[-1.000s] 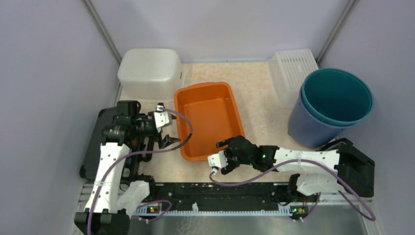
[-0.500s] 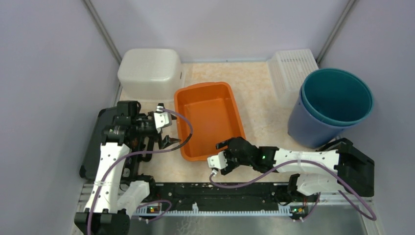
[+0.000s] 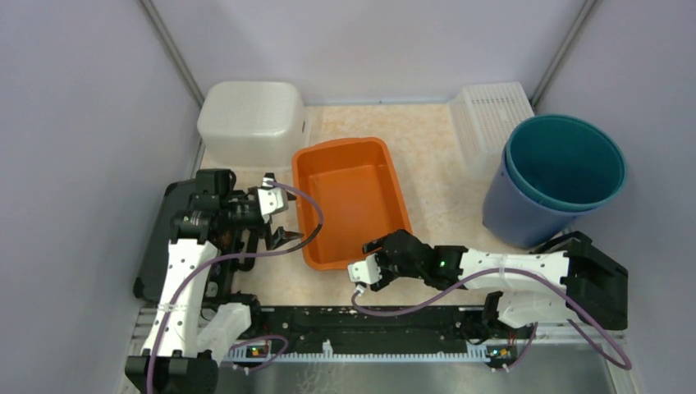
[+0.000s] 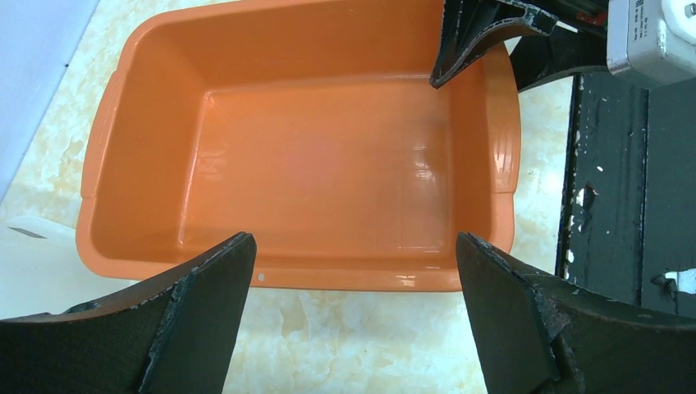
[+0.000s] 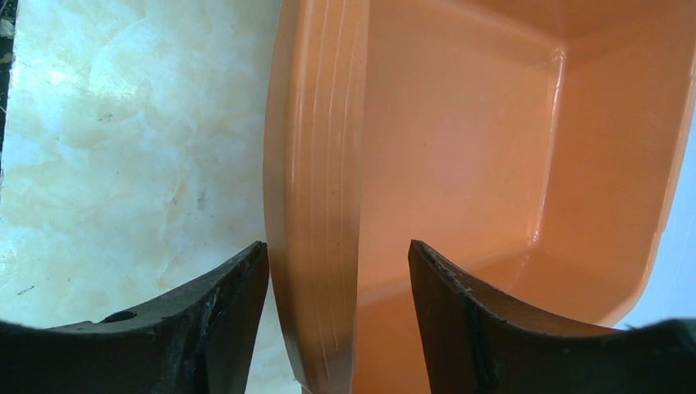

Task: Turn the large container upside down
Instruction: Turn the container upside down at the center of the board.

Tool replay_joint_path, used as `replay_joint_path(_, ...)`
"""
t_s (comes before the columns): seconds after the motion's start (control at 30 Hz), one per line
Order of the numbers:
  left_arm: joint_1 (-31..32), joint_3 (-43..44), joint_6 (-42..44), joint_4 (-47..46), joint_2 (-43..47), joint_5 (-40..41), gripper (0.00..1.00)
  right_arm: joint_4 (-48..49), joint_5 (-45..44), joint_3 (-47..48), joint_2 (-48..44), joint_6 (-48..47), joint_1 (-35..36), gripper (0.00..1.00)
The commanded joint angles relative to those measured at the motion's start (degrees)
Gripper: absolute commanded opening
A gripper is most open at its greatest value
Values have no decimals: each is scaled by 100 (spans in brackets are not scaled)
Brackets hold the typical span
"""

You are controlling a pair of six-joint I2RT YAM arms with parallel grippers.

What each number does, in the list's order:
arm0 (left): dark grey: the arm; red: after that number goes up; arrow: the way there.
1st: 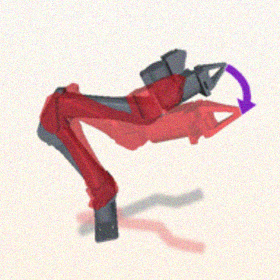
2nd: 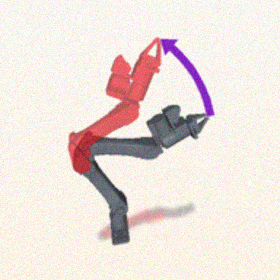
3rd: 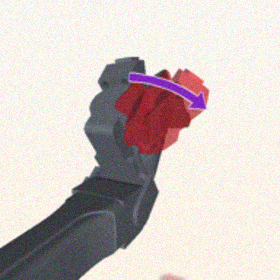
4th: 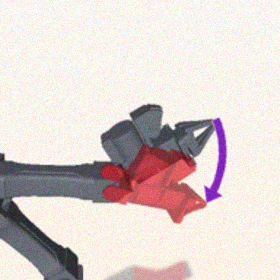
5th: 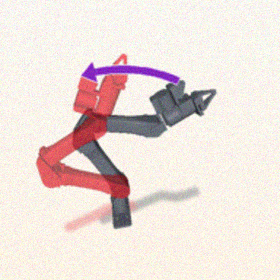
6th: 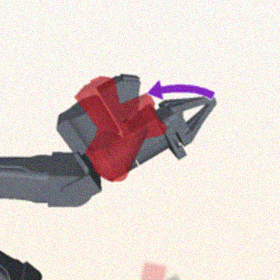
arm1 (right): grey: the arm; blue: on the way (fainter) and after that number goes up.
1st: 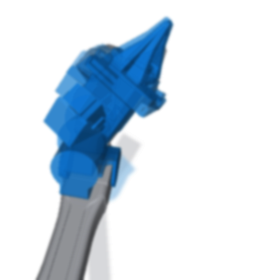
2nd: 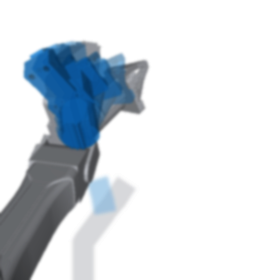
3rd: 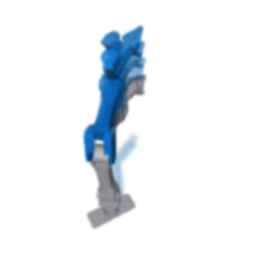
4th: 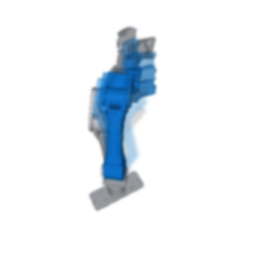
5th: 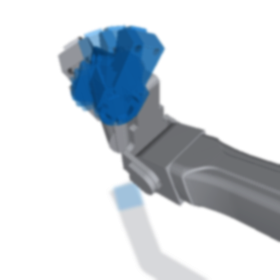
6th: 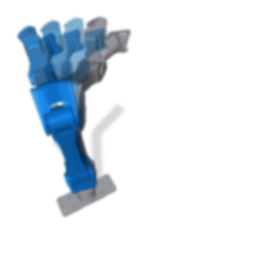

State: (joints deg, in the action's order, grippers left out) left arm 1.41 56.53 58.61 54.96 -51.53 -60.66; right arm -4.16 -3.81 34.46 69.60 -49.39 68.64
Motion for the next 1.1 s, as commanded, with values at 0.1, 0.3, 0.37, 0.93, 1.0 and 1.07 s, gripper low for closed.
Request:
replay_joint_path(0.1,-50,55,124,85,6,-266,99,-19,211,40,-203,58,97,55)
replay_joint_path(0.3,-61,147,145,169,14,-303,99,-268,328,239,-257,210,97,33)
replay_joint_path(0.37,-70,121,197,184,30,-325,99,-287,325,231,-324,236,101,27)
replay_joint_path(0.93,-104,288,413,417,-13,-529,99,-1480,2069,1285,-1106,1000,-711,0)
replay_joint_path(1.0,-102,435,535,558,-42,-577,99,-1613,2335,1441,-1200,1100,-875,0)
replay_joint_path(1.07,-101,642,722,769,-122,-647,99,-1723,2675,1579,-1283,1198,-1064,0)
